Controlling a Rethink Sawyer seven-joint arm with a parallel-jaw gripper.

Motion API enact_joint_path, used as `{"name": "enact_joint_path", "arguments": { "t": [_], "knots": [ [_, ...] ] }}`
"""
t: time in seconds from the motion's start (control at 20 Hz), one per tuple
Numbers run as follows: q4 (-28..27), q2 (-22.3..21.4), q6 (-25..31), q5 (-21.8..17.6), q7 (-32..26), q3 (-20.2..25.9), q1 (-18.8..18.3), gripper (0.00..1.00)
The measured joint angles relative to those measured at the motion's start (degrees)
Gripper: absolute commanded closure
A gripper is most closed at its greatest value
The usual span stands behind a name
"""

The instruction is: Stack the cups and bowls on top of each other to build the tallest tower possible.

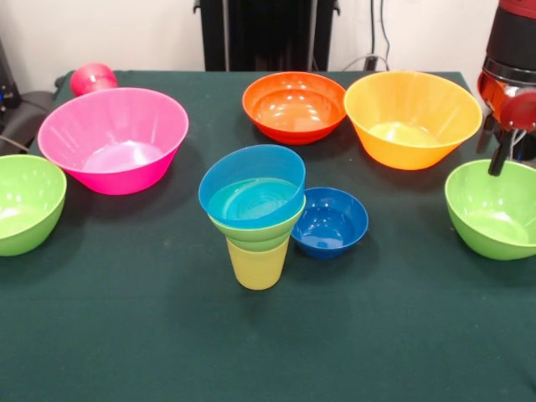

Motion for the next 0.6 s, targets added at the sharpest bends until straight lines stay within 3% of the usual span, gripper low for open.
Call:
{"name": "enact_joint_path", "arguments": {
  "t": [0.6],
  "knots": [
    [0.01,1.06,0.00,0.00,0.00,0.21,0.43,0.00]
  ]
}}
